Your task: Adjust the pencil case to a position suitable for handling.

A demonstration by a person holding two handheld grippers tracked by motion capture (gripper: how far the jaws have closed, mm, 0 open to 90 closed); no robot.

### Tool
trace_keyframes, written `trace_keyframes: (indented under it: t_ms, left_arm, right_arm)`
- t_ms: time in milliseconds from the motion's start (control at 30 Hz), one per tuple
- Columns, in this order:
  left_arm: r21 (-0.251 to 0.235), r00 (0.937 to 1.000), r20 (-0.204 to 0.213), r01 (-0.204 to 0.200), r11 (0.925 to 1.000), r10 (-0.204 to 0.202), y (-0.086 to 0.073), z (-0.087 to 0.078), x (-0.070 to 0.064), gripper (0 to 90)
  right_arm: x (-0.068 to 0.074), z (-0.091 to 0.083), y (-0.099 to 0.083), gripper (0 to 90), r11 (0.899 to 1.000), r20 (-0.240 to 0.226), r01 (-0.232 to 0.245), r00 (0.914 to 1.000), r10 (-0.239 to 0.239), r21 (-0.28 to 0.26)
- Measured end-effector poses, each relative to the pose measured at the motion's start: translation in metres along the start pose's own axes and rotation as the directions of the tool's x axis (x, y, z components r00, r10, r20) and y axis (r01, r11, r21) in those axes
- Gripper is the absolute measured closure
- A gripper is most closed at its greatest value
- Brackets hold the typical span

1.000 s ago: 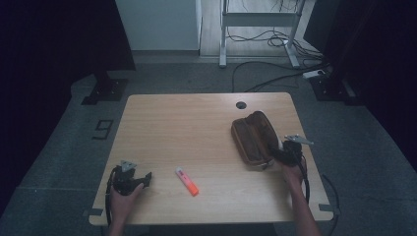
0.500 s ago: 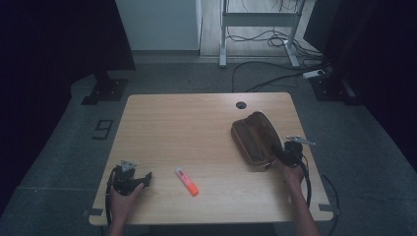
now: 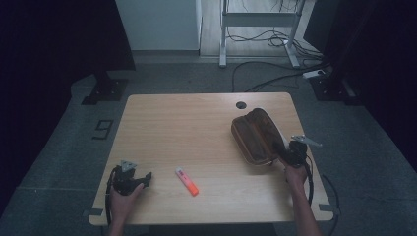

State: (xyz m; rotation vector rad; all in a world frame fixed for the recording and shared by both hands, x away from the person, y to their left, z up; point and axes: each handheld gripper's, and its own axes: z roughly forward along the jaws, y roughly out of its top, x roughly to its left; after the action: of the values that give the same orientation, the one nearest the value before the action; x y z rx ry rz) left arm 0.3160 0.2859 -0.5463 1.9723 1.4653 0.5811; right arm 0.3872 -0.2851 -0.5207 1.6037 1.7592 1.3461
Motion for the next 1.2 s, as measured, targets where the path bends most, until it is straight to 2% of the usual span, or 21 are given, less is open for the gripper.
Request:
trace_keyframes:
  t_ms: [167,333,433,733,1033,1200]
  left_arm:
    - [0.000,1.0000,0.000,0.000,1.0000,0.000,0.000,0.000,0.000,18.1]
    - [0.000,1.0000,0.000,0.000,1.0000,0.000,0.000,0.000,0.000,18.2]
    - [0.000,1.0000,0.000,0.000,1.0000,0.000,0.000,0.000,0.000,18.2]
    - [0.001,1.0000,0.001,0.000,1.0000,0.000,0.000,0.000,0.000,18.1]
    - [0.002,1.0000,0.001,-0.003,1.0000,0.003,0.000,0.000,0.000,18.1]
    - [0.002,1.0000,0.000,-0.003,1.0000,0.003,0.000,0.000,0.000,18.1]
  right_arm:
    - [0.003,-0.005,0.004,83.5,1.000,-0.040,0.010,0.9991,-0.011,-0.020]
    - [0.007,-0.009,0.006,83.4,0.999,-0.061,0.037,0.9974,-0.039,-0.035]
    - [0.011,-0.012,0.008,83.5,0.998,-0.091,0.051,0.9943,-0.055,-0.044]
    - [0.022,-0.015,0.012,83.4,0.994,-0.139,0.094,0.9852,-0.100,-0.050]
    - [0.038,-0.018,0.015,83.3,0.986,-0.195,0.155,0.9671,-0.164,-0.061]
    - [0.042,-0.017,0.015,83.3,0.982,-0.218,0.175,0.9583,-0.185,-0.063]
